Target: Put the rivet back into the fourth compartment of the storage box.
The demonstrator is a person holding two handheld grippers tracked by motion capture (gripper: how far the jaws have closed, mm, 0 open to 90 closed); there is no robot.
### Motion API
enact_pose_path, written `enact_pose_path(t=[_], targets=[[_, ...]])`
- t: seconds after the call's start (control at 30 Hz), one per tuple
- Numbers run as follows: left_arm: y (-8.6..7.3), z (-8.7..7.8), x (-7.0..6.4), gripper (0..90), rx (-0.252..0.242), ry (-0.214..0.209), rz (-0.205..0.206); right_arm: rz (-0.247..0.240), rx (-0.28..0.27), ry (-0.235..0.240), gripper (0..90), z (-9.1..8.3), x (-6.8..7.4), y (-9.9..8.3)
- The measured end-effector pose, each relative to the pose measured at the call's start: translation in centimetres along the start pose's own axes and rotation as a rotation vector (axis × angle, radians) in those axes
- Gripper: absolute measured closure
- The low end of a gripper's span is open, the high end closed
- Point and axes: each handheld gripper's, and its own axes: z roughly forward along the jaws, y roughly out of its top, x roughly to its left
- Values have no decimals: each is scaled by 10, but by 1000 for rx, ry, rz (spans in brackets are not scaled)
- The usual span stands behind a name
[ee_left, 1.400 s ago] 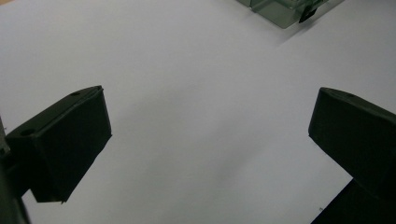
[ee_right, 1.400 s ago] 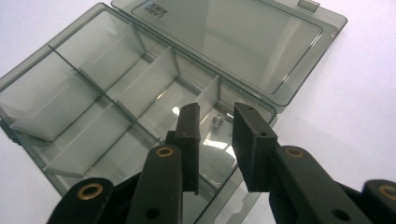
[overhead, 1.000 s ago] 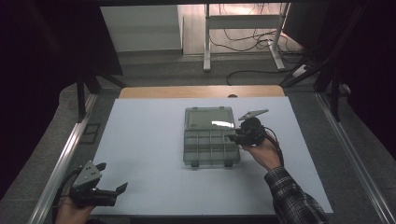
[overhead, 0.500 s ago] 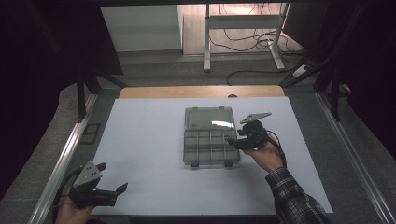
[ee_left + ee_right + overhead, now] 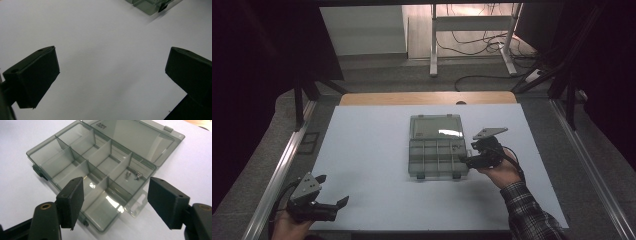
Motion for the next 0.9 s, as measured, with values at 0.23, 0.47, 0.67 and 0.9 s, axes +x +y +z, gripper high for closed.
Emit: enact_pose_path(t=[0.23, 0.47, 0.67, 0.9], targets=[[0, 0, 0, 0, 4, -2, -1, 14, -2, -4, 259, -8, -1, -8], [0, 0, 0, 0, 7, -2, 1, 17, -1, -2, 239, -19, 3, -21], [0, 1, -1, 0, 13, -4, 6, 33, 4, 3, 239, -30, 9, -39], [0, 1, -1, 0, 12, -4, 6, 49, -16, -16, 235, -43, 9, -48]])
